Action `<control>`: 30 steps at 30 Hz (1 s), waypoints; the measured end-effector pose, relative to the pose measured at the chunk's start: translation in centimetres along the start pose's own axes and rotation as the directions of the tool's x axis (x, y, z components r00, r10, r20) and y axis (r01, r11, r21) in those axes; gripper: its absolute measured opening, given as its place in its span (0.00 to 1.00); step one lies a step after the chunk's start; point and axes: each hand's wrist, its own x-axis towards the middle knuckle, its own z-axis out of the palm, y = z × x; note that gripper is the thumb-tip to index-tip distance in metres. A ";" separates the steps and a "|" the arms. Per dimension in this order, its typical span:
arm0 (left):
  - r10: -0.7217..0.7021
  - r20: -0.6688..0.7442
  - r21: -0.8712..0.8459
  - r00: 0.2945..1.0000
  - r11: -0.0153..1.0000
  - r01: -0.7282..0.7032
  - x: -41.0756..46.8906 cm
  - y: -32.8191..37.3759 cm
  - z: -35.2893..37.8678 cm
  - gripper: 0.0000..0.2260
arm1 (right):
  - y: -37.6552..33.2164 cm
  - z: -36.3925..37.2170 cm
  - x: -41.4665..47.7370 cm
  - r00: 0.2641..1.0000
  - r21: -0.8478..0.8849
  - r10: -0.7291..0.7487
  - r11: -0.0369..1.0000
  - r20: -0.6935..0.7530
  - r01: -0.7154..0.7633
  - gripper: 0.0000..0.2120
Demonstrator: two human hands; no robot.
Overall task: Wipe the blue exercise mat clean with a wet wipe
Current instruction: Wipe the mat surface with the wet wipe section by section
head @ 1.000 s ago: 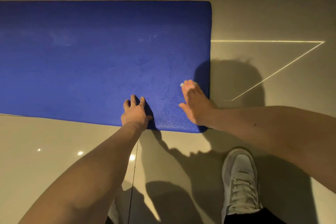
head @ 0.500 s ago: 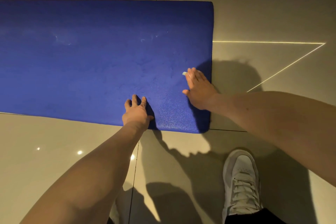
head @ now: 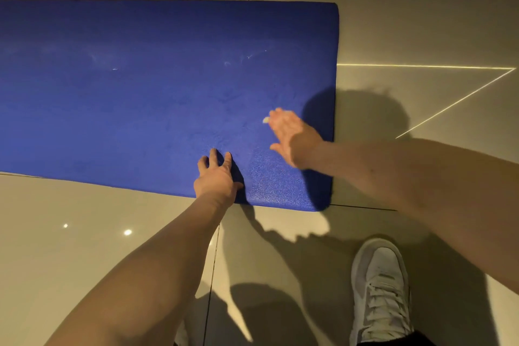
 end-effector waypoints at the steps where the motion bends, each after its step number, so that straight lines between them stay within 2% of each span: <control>1: 0.001 0.000 -0.004 1.000 1.000 -0.001 0.0 0.0 0.0 0.37 | 1.1 -0.3 0.7 0.998 -0.004 0.051 0.999 -0.024 -0.051 0.35; 4: 0.003 0.006 -0.011 1.000 1.000 -0.003 0.1 -0.1 -0.1 0.38 | 0.0 -0.1 0.6 0.997 -0.021 0.072 0.997 0.018 -0.072 0.35; 6: 0.011 0.021 -0.018 1.000 1.000 -0.010 0.3 -0.1 0.0 0.38 | -3.4 1.1 -1.2 0.999 -0.112 -0.040 0.993 0.028 0.043 0.37; 9: 0.007 0.027 -0.033 1.000 0.999 -0.006 0.6 0.1 -0.3 0.35 | -6.6 2.6 -4.5 0.960 -0.084 -0.279 0.957 -0.009 0.277 0.36; 11: -0.001 -0.046 -0.058 0.999 0.998 -0.001 1.0 0.4 -0.6 0.28 | -5.5 2.6 -4.1 0.943 -0.070 -0.332 0.940 0.030 0.333 0.35; 12: -0.003 -0.091 -0.072 0.996 0.997 -0.004 1.4 0.6 -0.8 0.25 | -4.5 2.2 -3.3 0.944 -0.074 -0.330 0.941 0.005 0.329 0.35; 16: 0.041 -0.174 -0.121 0.984 0.991 -0.062 3.4 1.3 -1.3 0.27 | 2.5 -0.4 0.8 0.998 0.045 -0.045 0.998 -0.046 0.047 0.35; 19: 0.063 -0.116 -0.123 0.991 0.989 -0.077 4.8 1.7 -1.8 0.36 | 6.1 -1.7 1.3 0.975 0.136 0.220 0.967 -0.005 -0.217 0.34; 21: 0.043 -0.051 -0.154 0.998 0.987 -0.051 5.5 1.7 -2.0 0.40 | 5.0 -1.1 1.5 0.951 0.179 0.305 0.940 -0.054 -0.291 0.36; 23: 0.027 -0.011 -0.165 1.000 0.986 -0.029 5.7 1.6 -2.0 0.41 | 2.1 0.1 0.9 0.968 0.107 0.224 0.971 -0.111 -0.212 0.37; 26: 0.016 0.003 -0.134 1.000 0.991 -0.016 5.9 1.8 -1.8 0.41 | -3.0 1.8 -2.3 0.999 -0.045 -0.026 0.999 -0.035 0.024 0.37; 29: 0.000 0.012 -0.119 1.000 0.993 0.001 6.0 2.0 -1.9 0.41 | -3.0 1.7 -3.5 0.987 -0.011 -0.161 0.987 -0.005 0.161 0.36; 30: -0.002 0.018 -0.116 1.000 0.993 0.004 6.1 2.0 -1.9 0.41 | -2.0 1.0 -3.0 0.989 0.043 -0.146 0.988 -0.020 0.147 0.36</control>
